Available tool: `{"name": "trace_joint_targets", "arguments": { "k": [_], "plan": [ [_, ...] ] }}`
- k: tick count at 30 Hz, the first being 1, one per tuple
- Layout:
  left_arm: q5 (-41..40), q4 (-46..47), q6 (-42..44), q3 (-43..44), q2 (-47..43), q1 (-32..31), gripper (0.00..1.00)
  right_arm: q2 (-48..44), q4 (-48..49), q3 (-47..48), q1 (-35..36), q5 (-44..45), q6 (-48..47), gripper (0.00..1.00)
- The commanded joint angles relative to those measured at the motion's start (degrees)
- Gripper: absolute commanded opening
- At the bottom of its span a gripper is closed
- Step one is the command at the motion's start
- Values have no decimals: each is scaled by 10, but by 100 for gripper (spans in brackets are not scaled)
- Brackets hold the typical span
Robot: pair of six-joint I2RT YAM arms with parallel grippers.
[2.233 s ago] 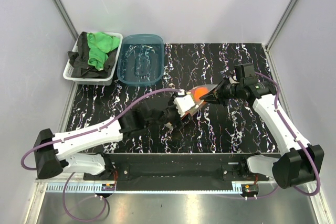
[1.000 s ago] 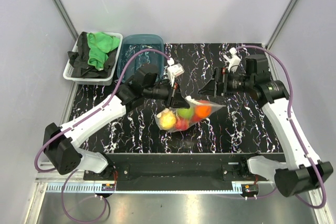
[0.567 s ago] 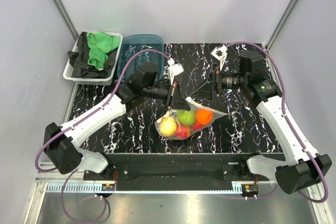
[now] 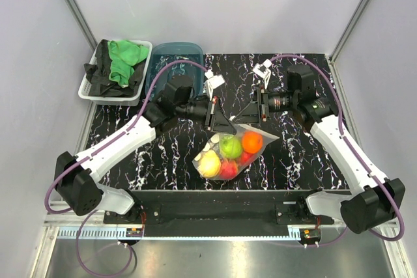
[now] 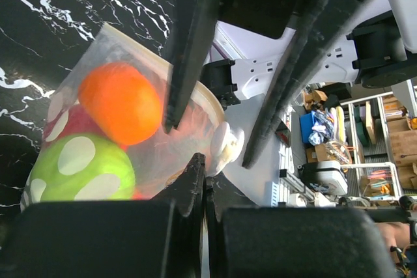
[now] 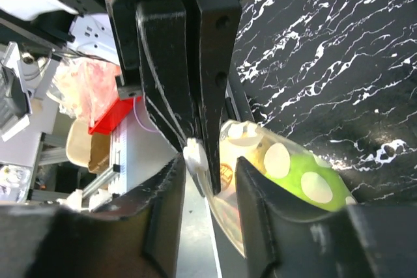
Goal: Open the zip-top bag and remove the fake food
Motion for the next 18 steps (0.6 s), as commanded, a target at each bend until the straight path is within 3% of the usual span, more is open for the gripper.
{"name": "trace_joint_targets", "arguments": {
  "k": [1,6,9,14,18],
  "plan": [
    [31,49,-22,0,-6,2,0,8,40,8,6,-13,24,39],
    [30,53,-27,-5,-8,2,0,16,50,2,9,-22,40,34],
    [19,53,-31,-7,-7,2,0,13,58,-1,10,-26,45,27],
    [-29,16,-18,-7,-16,4,0,4,66,-9,9,-12,57,0],
    [-111,5,-13,-28,-49,15,0,-12,63,-28,9,10,67,0]
  ]
}}
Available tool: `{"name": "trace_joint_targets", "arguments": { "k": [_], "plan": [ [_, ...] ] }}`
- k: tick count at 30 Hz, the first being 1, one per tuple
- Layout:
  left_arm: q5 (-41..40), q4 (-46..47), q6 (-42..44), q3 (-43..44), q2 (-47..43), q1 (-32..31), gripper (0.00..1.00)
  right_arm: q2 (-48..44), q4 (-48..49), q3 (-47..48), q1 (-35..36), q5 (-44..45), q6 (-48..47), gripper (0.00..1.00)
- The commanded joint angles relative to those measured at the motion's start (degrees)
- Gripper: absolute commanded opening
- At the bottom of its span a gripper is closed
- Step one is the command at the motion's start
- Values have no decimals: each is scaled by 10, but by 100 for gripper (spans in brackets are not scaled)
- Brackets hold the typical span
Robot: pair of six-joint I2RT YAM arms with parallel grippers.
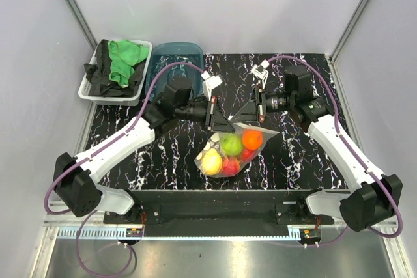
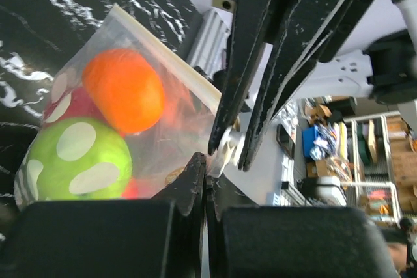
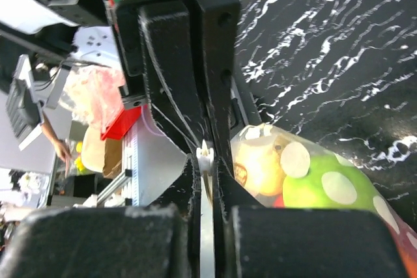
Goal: Open the zip-top bag and remove the fake food
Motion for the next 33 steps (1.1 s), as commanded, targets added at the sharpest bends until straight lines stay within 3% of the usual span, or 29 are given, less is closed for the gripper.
{"name": "trace_joint_targets", "arguments": {
  "k": [1,9,19,24,29,33],
  "plan": [
    [-90,4,9,-23,-56,20,0,-33,19,-22,4,19,14,0],
    [-137,-39,44,-58,-128,79,0,-70,-17,-70,3,76,-9,0],
    [-219,-89,73,-92,-207,204,0,-116,-112,-104,-5,169,-33,0],
    [-263,-93,69,-105,-217,222,0,-156,-140,-143,-5,202,-20,0],
    [-267,-75,63,-111,-214,229,0,-199,-163,-185,-6,212,16,0],
    [-198,-34,60,-121,-198,230,0,-220,-165,-189,-5,202,44,0]
  ]
}}
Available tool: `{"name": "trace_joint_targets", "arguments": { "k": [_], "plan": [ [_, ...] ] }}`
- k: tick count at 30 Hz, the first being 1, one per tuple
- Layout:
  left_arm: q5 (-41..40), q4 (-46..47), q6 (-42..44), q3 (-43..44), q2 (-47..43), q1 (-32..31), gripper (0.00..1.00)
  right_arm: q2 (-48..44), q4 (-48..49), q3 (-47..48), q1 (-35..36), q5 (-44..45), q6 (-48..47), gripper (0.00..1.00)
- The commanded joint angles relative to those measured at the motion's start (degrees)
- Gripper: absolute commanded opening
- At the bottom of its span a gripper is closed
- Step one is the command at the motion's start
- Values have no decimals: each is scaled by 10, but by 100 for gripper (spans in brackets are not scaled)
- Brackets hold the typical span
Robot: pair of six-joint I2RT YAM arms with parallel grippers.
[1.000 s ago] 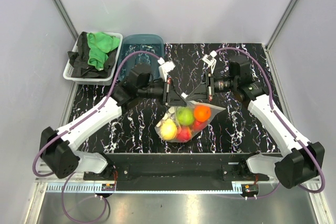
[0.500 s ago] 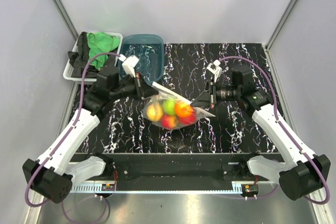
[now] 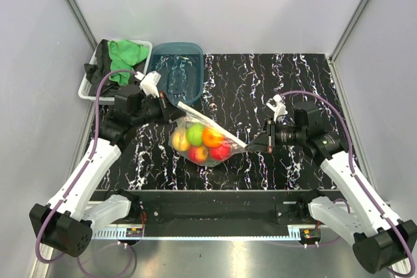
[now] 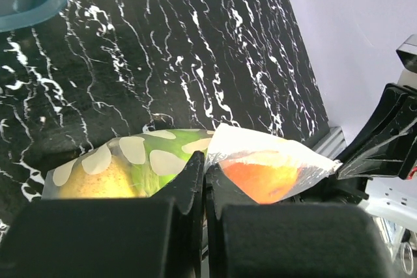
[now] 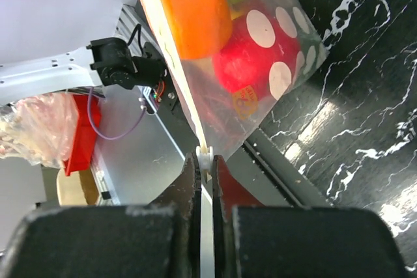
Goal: Open the zip-top bag and remove the fake food
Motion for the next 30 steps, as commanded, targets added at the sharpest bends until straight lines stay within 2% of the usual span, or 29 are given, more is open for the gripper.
{"name": "trace_joint_targets", "arguments": {
  "k": [1,3,4,7,10,13,17,21,30],
  "plan": [
    [23,104,-1,-8,9,15,0,-19,-34,2,-5,-4,34,7],
    [61,115,-3,-14,11,14,0,-5,-36,14,-5,-3,34,25],
    [71,124,-2,-21,14,14,0,1,-37,31,-5,-3,32,38],
    [92,138,5,-46,3,13,0,37,-29,83,-5,4,18,57],
    [130,174,13,-75,-13,9,0,90,-28,141,-5,21,-1,70],
    [203,221,14,-100,-19,-2,0,163,-26,192,-4,-1,-14,72],
    [220,252,20,-114,-29,-9,0,249,-50,246,15,-43,-37,68],
    [224,297,-1,-128,-35,-9,0,268,-64,274,72,-20,-57,68],
    [225,287,0,-118,-16,-9,0,264,-41,253,120,-4,-59,66]
  ]
}}
